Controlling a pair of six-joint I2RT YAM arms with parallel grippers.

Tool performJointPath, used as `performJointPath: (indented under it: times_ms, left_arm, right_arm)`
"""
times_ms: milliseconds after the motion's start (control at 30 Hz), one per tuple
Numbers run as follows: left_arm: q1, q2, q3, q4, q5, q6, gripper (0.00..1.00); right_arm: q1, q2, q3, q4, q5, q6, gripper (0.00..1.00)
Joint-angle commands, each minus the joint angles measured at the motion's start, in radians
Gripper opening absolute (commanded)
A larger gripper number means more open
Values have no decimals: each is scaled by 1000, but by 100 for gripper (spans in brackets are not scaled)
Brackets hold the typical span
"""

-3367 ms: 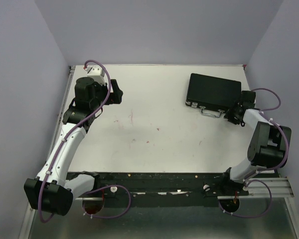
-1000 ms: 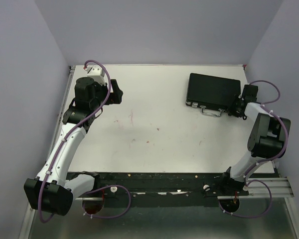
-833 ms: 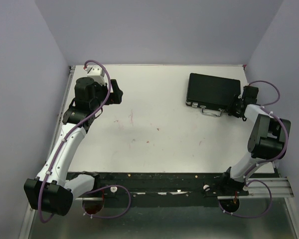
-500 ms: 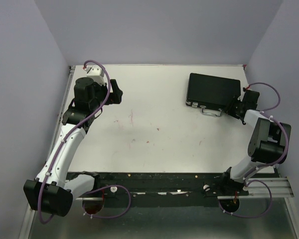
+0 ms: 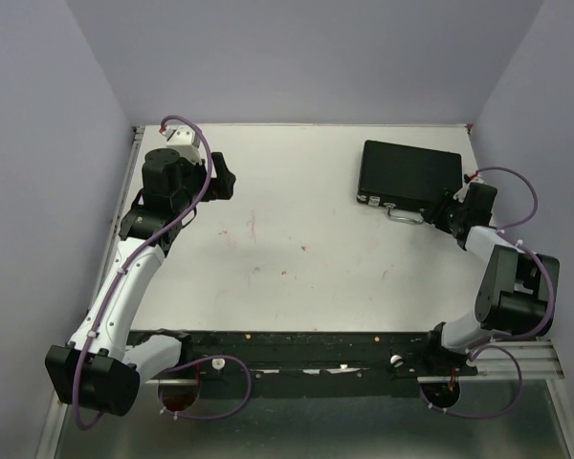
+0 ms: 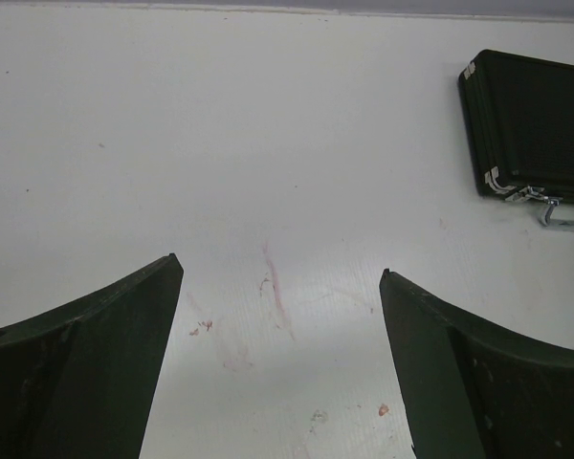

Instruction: Pack up texas hold em set

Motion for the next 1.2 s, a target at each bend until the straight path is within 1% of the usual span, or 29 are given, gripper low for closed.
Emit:
performJointPath:
  times_ms: [0,333,433,500,600,833,967,1167]
  left_arm:
    - [6,-19,7,18,16,-7,99]
    - [6,-22,4,18,16,-7,99]
    - [6,-24,6,19,16,-8,99]
    - [6,-24,4,19,16,-8,99]
    - [6,-27,4,19,16,-8,99]
    - [6,-33,1,21,11,-7,99]
    - [6,-33,1,21,10,-5,99]
    - [6,-33,1,21,7,-5,99]
  right_arm:
    - [3,-55,-50,32,12,28,56]
    - [3,-153,-51,32,15,42,56]
    - [3,-173,-19,4,7,46,56]
    - [3,-168,23,-45,46,62,56]
    - [3,-133,119,-146,61,49,54]
    - [3,-18,303,-264,95,25,49]
    - [3,65,340,-307,106,32,46]
    - [3,171,318,-332,119,45,43]
